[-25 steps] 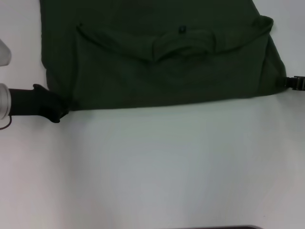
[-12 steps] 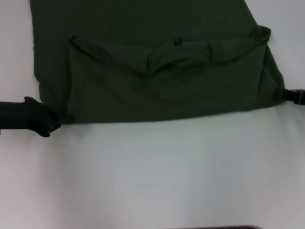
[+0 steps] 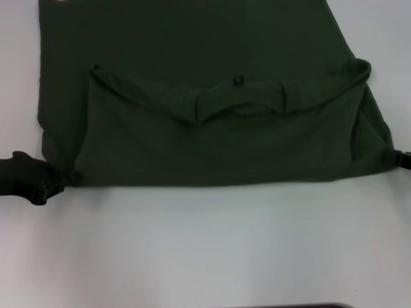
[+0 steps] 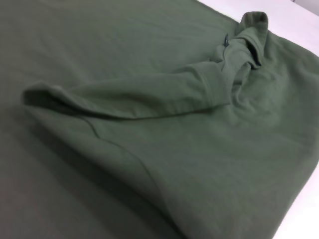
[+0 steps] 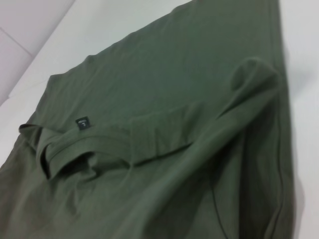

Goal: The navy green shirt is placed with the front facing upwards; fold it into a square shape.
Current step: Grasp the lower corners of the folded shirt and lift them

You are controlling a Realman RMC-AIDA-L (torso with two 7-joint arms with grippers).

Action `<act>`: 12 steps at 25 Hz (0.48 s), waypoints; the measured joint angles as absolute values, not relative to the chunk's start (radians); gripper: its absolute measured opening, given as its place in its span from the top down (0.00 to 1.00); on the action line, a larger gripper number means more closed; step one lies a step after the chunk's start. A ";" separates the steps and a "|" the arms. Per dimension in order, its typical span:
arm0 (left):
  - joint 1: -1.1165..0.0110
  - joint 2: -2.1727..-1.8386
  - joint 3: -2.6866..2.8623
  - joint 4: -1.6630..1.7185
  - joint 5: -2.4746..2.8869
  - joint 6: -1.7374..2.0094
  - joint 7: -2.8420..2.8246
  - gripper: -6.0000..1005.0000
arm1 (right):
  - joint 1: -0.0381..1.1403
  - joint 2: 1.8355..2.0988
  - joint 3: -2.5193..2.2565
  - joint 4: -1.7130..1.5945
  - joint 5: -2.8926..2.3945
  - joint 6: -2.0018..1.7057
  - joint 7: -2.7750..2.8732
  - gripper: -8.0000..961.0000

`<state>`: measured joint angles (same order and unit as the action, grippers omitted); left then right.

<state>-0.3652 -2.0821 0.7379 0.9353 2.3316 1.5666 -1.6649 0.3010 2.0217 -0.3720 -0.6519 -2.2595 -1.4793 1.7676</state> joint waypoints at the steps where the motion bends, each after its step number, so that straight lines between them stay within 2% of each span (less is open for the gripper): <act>1: -0.363 -2.079 0.737 0.934 2.332 1.571 -1.665 0.97 | 0.294 2.022 -0.368 -0.652 -2.260 -1.481 1.766 0.97; 12: -0.342 -2.072 0.689 0.929 2.383 1.605 -1.669 0.97 | 0.250 2.018 -0.362 -0.649 -2.260 -1.507 1.746 0.97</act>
